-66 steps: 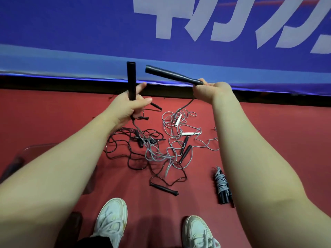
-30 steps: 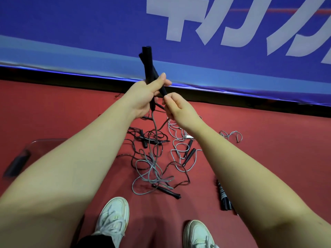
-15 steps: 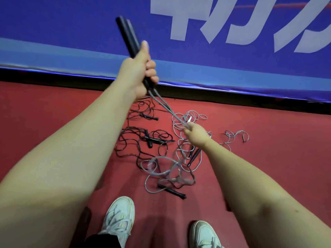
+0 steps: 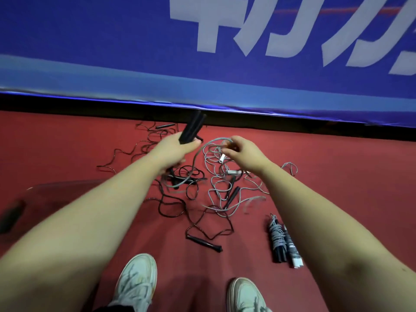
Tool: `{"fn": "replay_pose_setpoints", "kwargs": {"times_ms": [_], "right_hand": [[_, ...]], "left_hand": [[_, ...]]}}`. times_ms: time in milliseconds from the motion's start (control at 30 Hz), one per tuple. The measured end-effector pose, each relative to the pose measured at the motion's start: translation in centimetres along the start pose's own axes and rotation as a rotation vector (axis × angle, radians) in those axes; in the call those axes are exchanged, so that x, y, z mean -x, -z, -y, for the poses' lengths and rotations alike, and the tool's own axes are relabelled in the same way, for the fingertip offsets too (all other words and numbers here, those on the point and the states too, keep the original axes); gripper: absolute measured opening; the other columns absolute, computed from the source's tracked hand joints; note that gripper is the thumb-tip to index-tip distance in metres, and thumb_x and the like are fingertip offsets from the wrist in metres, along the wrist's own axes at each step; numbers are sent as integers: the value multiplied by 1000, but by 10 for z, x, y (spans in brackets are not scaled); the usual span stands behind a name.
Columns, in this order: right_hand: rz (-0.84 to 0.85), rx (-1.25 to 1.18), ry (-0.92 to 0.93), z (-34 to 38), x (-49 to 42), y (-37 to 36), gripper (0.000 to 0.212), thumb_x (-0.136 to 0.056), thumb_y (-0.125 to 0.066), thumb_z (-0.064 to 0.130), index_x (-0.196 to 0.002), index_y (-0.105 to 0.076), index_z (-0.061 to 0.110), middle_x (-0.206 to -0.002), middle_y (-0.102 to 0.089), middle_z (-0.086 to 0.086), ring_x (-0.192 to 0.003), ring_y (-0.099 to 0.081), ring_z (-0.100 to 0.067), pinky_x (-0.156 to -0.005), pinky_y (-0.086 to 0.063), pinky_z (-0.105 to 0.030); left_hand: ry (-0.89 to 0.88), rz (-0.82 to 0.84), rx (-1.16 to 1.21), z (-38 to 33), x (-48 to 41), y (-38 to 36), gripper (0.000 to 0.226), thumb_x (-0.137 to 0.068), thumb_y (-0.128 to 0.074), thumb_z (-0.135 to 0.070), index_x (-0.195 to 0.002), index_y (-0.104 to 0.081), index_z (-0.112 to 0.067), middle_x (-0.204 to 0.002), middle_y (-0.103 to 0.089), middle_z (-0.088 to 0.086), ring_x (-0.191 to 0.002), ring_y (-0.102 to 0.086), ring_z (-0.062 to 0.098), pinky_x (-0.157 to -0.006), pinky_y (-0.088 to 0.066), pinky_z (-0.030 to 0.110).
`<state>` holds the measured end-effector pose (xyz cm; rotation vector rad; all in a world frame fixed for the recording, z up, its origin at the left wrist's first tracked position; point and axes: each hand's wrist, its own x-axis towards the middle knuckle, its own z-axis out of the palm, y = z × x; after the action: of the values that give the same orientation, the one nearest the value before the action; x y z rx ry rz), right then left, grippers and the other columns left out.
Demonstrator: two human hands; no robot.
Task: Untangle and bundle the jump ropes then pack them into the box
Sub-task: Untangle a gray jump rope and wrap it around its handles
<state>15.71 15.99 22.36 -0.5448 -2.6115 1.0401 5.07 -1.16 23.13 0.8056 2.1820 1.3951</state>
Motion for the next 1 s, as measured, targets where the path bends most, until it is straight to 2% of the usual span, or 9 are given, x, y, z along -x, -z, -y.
{"fn": "replay_pose_setpoints", "kwargs": {"times_ms": [167,300,400,467,600,667,800,900,1000], "right_hand": [[0,3,122,15,-7,-3,19,-90,-54,4,-107,-61,9,-96,-57,-1,-81,-54,-13,-65,-40,-17],[23,78,118,0,-11,-9,21,-91,-55,9,-111,-62,9,-107,-52,-8,-93,-51,-18,-81,-40,-21],[17,289,-150,-38,-15,-6,38,-91,-53,44,-119,-62,19,-129,-43,-9,-119,-43,-25,-105,-36,-37],[-23,345,-393,-67,-11,6,50,-93,-41,55,-129,-55,23,-138,-41,-10,-127,-39,-31,-104,-34,-35],[-431,-24,-847,-106,6,39,65,-95,-32,57,-133,-44,6,-118,-49,-20,-106,-54,-38,-96,-45,-43],[-565,-79,-847,-107,5,46,71,-92,-31,62,-131,-43,5,-125,-46,-22,-104,-56,-40,-91,-49,-51],[-216,-62,-548,-71,-10,39,45,-97,-40,45,-118,-51,7,-98,-56,-14,-87,-58,-31,-52,-55,-34],[87,191,-570,-62,-5,29,25,-97,-44,16,-114,-54,0,-113,-61,-22,-88,-63,-34,-63,-56,-41],[437,500,-601,-55,8,14,40,-89,-50,5,-129,-52,1,-129,-53,-12,-88,-52,-19,-63,-47,-21]], "left_hand": [[115,162,360,0,3,-2,13,-98,-50,-29,-94,-51,-17,-99,-67,10,-35,-26,4,-38,-24,16],[138,288,393,-4,11,13,19,-97,-49,-27,-83,-46,-14,-53,-42,-1,-33,-19,2,-35,-16,14],[142,211,505,-5,7,32,26,-96,-50,-26,-76,-47,-10,-42,-28,-9,-29,-18,0,-33,-13,14],[179,116,584,-2,3,49,28,-95,-50,-27,-73,-46,-10,-39,-26,-10,-27,-17,-1,-30,-12,14],[257,-73,628,22,1,78,31,-98,-48,-25,-69,-40,-16,-36,-25,-10,-25,-17,1,-29,-11,14],[304,-166,537,40,-1,79,32,-97,-51,-23,-69,-38,-18,-34,-28,-8,-26,-18,0,-28,-14,13],[263,-221,353,55,-6,61,24,-95,-57,-20,-74,-44,-16,-38,-36,-9,-28,-23,1,-31,-19,11],[153,-223,353,31,-10,48,22,-94,-58,-22,-75,-47,-17,-47,-40,-6,-31,-25,2,-32,-20,13],[50,-217,267,5,-11,32,19,-92,-60,-26,-76,-56,-17,-62,-52,0,-33,-28,5,-36,-20,14]]}}
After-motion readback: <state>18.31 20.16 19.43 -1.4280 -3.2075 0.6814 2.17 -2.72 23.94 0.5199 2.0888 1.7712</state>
